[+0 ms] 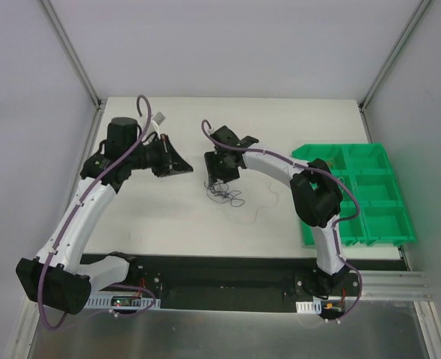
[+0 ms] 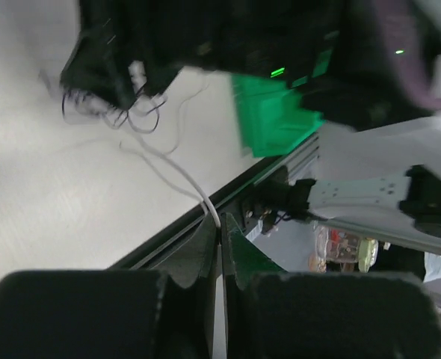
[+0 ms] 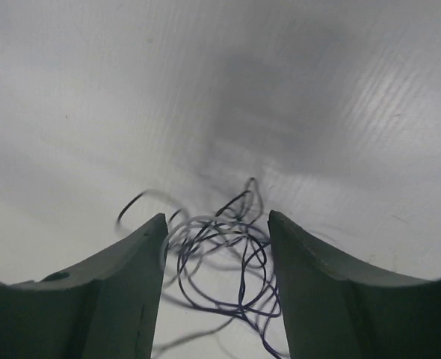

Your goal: Untangle the cables

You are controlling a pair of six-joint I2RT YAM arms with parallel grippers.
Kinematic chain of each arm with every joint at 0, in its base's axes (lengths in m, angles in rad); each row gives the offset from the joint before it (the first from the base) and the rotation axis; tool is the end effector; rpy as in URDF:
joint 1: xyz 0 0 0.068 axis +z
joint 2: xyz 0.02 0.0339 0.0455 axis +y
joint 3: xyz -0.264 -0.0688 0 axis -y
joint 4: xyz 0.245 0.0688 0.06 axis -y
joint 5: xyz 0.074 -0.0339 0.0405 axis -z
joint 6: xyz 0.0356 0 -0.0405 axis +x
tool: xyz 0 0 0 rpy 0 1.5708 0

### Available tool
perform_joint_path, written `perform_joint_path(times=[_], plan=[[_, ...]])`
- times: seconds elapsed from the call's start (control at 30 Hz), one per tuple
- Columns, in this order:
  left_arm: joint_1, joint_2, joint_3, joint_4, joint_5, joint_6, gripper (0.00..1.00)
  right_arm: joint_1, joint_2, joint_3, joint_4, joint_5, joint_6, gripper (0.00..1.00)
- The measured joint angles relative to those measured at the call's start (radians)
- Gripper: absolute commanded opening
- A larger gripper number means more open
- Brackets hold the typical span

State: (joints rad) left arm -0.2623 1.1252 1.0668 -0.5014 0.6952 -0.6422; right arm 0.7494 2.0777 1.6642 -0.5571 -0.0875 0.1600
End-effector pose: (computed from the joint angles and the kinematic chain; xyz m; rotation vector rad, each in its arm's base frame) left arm 0.2260 -0.0843 0.3435 0.0179 2.2503 -1.2527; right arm 0.3335 0.3146 0.2105 -0.7897 2.4802 0.4561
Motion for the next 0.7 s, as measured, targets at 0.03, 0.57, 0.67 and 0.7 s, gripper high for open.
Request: perform_joint_path(times=[0.03, 0.57, 0.67, 0.7], plan=[[0.000, -0.004, 0.053, -0.010, 0.008, -0.002, 0.00, 0.008, 0.010, 0.000, 0.005, -0.001, 0.003, 0.45], [0.000, 0.093, 1.183, 0.077, -0.154, 0.076, 0.00, -0.067, 0.022, -0.026, -0.054, 0.216, -0.016, 0.47], [-0.001, 0.101, 1.199, 0.110, -0.154, 0.056, 0.00, -0.081, 0.010, -0.025, -0.073, 0.207, -0.026, 0.58], [-0.001, 0.108, 1.189, 0.116, -0.154, 0.050, 0.00, -0.087, 0.000, -0.025, -0.082, 0.189, -0.030, 0.63]])
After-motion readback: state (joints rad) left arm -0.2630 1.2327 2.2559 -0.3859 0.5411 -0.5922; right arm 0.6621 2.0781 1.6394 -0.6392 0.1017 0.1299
